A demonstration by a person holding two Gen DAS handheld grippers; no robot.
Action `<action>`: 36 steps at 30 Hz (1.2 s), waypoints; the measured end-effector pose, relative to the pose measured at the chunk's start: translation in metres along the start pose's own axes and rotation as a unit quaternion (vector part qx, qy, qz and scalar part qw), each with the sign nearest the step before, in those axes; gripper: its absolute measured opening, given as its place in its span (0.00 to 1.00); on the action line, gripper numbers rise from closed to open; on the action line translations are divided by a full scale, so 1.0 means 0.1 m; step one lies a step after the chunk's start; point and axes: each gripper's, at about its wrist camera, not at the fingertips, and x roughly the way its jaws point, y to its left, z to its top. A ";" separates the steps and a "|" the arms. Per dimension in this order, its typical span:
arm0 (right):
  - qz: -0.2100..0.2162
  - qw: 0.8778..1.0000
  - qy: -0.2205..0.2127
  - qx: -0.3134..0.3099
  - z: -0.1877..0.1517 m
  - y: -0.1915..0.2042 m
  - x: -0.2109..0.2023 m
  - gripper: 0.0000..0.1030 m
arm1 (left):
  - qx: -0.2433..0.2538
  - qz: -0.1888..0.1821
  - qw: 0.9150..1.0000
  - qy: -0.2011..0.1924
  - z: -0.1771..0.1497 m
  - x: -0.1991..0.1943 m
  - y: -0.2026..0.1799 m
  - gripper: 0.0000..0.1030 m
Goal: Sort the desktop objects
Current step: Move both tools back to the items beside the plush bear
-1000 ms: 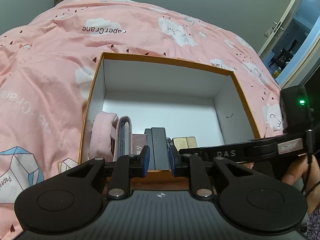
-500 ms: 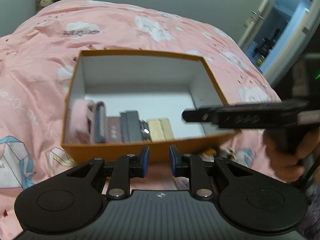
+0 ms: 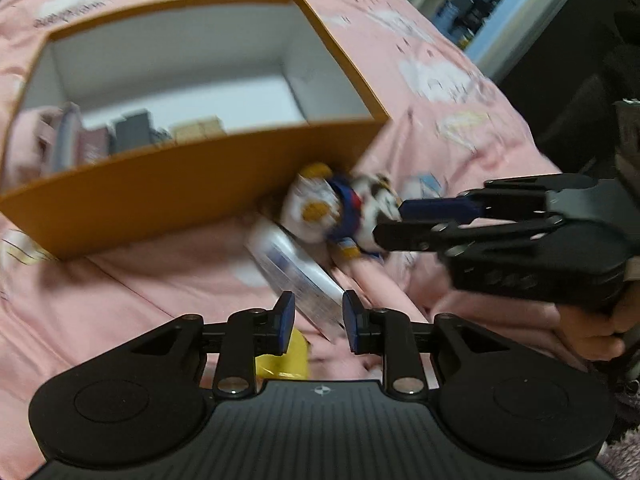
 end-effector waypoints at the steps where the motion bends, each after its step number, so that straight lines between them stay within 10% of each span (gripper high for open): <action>1: -0.014 1.000 0.010 -0.006 -0.07 -0.01 0.03 0.27 | 0.004 -0.001 1.000 0.007 -0.02 0.05 -0.04 0.29; 26: -0.023 0.999 0.031 0.036 -0.39 -0.24 0.24 0.29 | 0.019 0.045 0.997 0.060 -0.06 0.72 -0.26 0.30; 36: -0.018 1.000 0.008 0.003 -0.32 -0.09 0.16 0.35 | -0.043 0.081 0.996 -0.010 -0.13 0.23 -0.02 0.03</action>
